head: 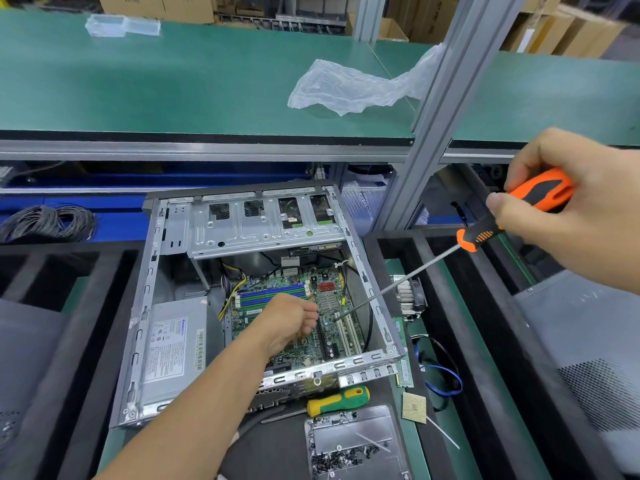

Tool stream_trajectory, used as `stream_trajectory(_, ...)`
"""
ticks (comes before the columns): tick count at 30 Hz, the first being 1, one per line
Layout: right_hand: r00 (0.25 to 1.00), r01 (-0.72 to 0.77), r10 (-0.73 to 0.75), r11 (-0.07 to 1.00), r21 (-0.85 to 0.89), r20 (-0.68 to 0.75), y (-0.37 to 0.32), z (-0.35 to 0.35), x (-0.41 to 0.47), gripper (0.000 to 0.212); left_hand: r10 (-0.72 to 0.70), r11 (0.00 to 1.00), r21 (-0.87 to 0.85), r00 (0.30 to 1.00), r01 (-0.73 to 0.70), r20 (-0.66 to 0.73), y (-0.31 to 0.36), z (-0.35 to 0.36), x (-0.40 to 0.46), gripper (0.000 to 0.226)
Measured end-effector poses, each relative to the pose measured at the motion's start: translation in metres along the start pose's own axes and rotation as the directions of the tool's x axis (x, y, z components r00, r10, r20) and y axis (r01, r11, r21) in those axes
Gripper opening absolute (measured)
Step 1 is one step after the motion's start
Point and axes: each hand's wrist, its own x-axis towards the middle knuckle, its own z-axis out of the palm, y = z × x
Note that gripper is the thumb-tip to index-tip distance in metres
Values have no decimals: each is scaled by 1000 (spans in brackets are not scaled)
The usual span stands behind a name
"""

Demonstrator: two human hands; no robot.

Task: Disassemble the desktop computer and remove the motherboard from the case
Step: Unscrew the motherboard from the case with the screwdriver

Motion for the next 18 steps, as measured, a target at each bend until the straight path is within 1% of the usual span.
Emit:
stream_trajectory(3, 1000, -8, 8, 1000, -5, -2, 0, 3, -3, 26, 23, 999, -46, 999, -21, 33, 1, 0, -4, 30)
stream_trajectory(6, 1000, -29, 29, 1000, -8, 3, 3, 4, -7, 23, 47, 987, -156, 998, -39, 49, 3, -1, -10, 23)
stream_trajectory(9, 996, -84, 84, 996, -17, -3, 7, 4, -14, 21, 75, 976, -205, 997, -68, 25, 4, -2, -15, 17)
stream_trajectory(13, 986, -165, 166, 985, 49, -14, 10, 4, -28, 19, 108, 955, -276, 994, -107, -11, -1, -2, -28, 12)
stream_trajectory(15, 980, -196, 197, 977, 80, -13, 11, 4, -36, 18, 149, 944, -293, 989, -150, -25, -3, -3, -36, 11)
stream_trajectory(18, 972, -230, 233, 968, 100, -22, 10, 6, -45, 16, 207, 899, -383, 977, -212, -53, 1, -7, -50, 13)
